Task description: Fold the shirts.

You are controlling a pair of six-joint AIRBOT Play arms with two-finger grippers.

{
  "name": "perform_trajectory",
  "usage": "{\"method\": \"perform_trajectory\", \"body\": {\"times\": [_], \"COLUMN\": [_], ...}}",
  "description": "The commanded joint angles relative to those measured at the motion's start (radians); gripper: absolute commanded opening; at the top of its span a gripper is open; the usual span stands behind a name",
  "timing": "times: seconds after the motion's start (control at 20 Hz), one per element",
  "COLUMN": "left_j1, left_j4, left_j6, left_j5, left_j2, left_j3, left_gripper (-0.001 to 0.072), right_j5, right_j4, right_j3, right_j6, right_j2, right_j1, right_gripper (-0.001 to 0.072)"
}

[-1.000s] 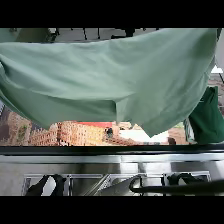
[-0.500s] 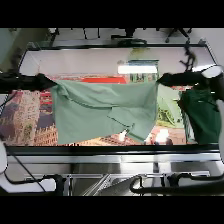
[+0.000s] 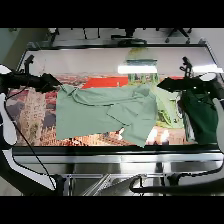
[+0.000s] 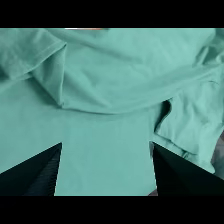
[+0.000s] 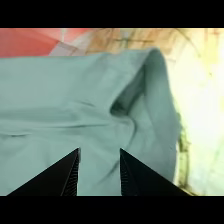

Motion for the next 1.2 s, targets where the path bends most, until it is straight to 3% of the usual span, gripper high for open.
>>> {"method": "perform_trajectory", "body": {"times": [0.0, 0.2, 0.3, 0.45, 0.75, 0.9, 1.05, 1.15], "left_j1": [0.078, 0.184, 0.237, 0.275, 0.214, 0.161, 0.102, 0.069], "left_j4": [0.167, 0.235, 0.233, 0.230, 0.195, 0.023, -0.005, -0.003], "left_j6": [-0.054, -0.029, -0.027, -0.002, 0.023, 0.098, 0.107, 0.108], "left_j5": [-0.088, -0.029, 0.070, 0.162, 0.329, 0.331, 0.325, 0.305], "left_j2": [0.101, 0.321, 0.406, 0.452, 0.412, 0.349, 0.295, 0.269], "left_j3": [-0.079, -0.542, -0.765, -0.971, -1.126, -1.100, -1.018, -0.956], "left_gripper": [0.0610, 0.0610, 0.0610, 0.0610, 0.0610, 0.0592, 0.0587, 0.0067], "right_j5": [0.128, 0.140, 0.122, 0.107, 0.101, 0.095, 0.067, 0.044], "right_j4": [-0.186, -0.227, -0.224, -0.219, -0.196, -0.196, -0.196, -0.196], "right_j3": [-0.048, -0.264, -0.343, -0.399, -0.407, -0.407, -0.407, -0.407], "right_j6": [0.097, 0.092, 0.092, 0.080, 0.065, 0.065, 0.065, 0.065], "right_j2": [0.110, 0.202, 0.202, 0.178, 0.087, 0.031, -0.024, -0.049], "right_j1": [-0.108, -0.187, -0.193, -0.187, -0.128, -0.068, 0.002, 0.033], "right_gripper": [0.0301, 0.0306, 0.0482, 0.0475, 0.0475, 0.0475, 0.0475, 0.0475]}}
